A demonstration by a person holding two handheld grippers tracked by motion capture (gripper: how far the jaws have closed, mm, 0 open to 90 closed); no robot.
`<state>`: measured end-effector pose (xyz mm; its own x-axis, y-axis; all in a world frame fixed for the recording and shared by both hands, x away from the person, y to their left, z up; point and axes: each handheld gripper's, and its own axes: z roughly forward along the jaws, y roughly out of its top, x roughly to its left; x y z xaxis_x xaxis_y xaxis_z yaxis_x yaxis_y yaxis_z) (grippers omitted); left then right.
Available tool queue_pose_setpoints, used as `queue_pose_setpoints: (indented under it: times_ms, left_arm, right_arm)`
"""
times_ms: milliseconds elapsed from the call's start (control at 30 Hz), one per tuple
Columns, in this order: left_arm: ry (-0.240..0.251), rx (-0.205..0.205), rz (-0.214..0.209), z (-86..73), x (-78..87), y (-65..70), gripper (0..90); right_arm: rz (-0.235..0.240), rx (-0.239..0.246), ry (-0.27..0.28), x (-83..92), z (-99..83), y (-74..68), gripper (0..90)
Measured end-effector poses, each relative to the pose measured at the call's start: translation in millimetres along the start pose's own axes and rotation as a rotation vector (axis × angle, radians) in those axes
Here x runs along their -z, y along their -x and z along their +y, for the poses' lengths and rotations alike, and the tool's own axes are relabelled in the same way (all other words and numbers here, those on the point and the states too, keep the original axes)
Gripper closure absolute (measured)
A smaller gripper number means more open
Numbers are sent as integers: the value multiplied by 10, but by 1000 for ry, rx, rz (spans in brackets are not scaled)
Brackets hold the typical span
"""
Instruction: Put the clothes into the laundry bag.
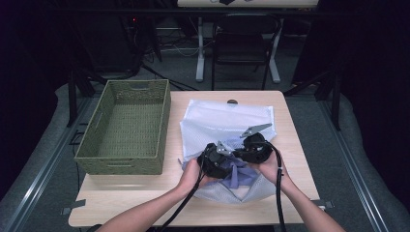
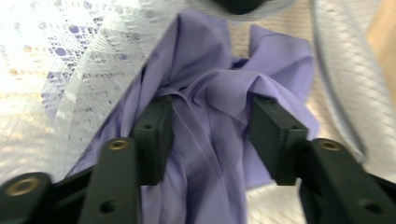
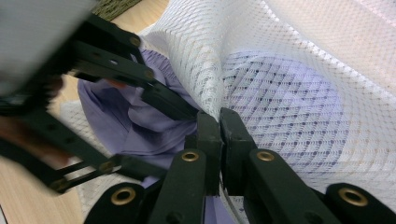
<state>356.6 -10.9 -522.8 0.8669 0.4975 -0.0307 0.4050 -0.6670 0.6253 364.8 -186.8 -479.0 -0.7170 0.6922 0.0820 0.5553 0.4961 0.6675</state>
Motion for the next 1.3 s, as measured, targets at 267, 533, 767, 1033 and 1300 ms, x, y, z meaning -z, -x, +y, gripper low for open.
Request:
queue_pose_setpoints:
  times_ms: [267,533,767,1033,1300]
  left_arm:
    - [-23,-46,-64,-51,-5,206,280]
    - [-73,-76,-54,-88,-368,296,359]
    - [-24,-67,-38,-122,-439,183,709]
    - [83,1,78,-15,-343,75,873]
    - [137,85,131,-15,-368,-92,853]
  right_arm:
    - [-2,-6,1,-8,5,0,883]
    - [0,-6,-7,-47,-13,25,883]
    - [7,2,-2,-32,2,-23,884]
    - [15,-12,36,68,57,-50,884]
    - [30,-27,40,90,56,-62,884]
